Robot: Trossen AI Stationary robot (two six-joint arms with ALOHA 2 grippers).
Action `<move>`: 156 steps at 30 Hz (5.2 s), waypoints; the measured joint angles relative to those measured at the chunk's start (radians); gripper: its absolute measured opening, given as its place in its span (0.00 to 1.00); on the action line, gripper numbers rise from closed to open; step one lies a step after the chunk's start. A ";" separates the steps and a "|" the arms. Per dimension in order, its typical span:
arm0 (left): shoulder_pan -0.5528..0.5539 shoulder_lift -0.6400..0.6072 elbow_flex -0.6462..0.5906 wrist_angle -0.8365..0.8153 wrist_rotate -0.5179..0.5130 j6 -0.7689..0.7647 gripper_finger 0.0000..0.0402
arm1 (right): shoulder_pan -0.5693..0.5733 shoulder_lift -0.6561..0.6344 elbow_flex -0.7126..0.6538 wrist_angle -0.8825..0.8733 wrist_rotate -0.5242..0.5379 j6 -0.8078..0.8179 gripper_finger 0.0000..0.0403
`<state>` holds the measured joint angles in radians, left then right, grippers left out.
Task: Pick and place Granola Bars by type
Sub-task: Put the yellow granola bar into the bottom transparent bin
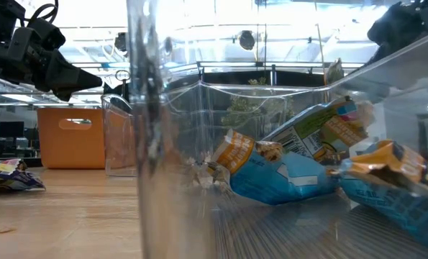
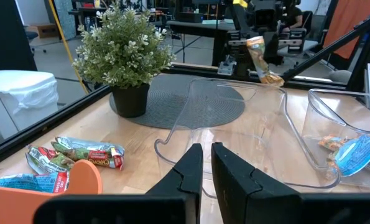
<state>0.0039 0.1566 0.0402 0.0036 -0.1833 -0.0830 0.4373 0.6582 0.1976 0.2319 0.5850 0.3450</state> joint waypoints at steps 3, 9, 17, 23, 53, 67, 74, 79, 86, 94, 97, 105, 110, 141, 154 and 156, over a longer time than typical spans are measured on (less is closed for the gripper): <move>0.000 0.000 0.000 0.000 0.000 0.000 0.09 | -0.009 0.000 -0.009 0.045 -0.072 -0.031 0.00; 0.000 0.000 0.000 0.000 0.000 0.000 0.09 | -0.009 0.003 -0.009 0.106 -0.143 -0.060 0.00; 0.000 0.000 0.000 0.000 0.000 0.000 0.09 | -0.008 0.003 -0.009 0.241 -0.402 -0.159 0.00; 0.000 0.000 0.000 0.000 0.000 0.000 0.09 | -0.008 0.003 -0.009 0.297 -0.512 -0.193 0.00; 0.000 0.000 0.000 0.000 0.000 0.000 0.09 | 0.026 0.004 -0.009 0.420 -0.851 -0.177 0.00; 0.000 0.000 0.000 0.000 0.000 0.000 0.09 | 0.026 0.004 -0.009 0.421 -0.851 -0.178 0.00; 0.000 0.000 0.000 0.000 0.000 0.000 0.09 | 0.026 0.004 -0.009 0.418 -0.850 -0.178 0.00; 0.000 0.000 0.000 0.000 0.000 0.000 0.09 | 0.026 0.004 -0.009 0.414 -0.849 -0.178 0.00; 0.000 0.000 0.000 0.000 0.000 0.000 0.09 | 0.026 0.004 -0.009 0.414 -0.849 -0.178 0.00; 0.000 0.000 0.000 0.000 0.000 0.000 0.09 | 0.026 0.004 -0.009 0.413 -0.849 -0.160 0.00; 0.000 0.000 0.000 0.000 0.000 0.000 0.09 | 0.026 0.004 -0.009 0.415 -0.849 -0.171 0.00; 0.000 0.000 0.000 0.000 0.000 0.000 0.09 | 0.026 0.024 -0.009 0.458 -0.849 -0.179 0.00; 0.000 0.000 0.000 0.000 0.000 0.000 0.09 | 0.045 0.100 -0.008 0.571 -0.843 -0.190 0.00; 0.000 0.000 0.000 0.000 0.000 0.000 0.09 | 0.132 0.899 0.640 0.481 -0.716 -0.249 0.00; 0.000 0.000 0.000 -0.006 0.000 0.000 0.09 | 0.106 1.062 0.762 0.441 -0.679 -0.226 0.00; 0.000 0.000 0.000 -0.005 0.000 0.000 0.09 | 0.102 1.092 0.764 0.444 -0.658 -0.226 0.00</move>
<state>0.0038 0.1569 0.0402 -0.0017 -0.1832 -0.0832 0.5391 1.7498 0.9619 0.6758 -0.0733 0.1189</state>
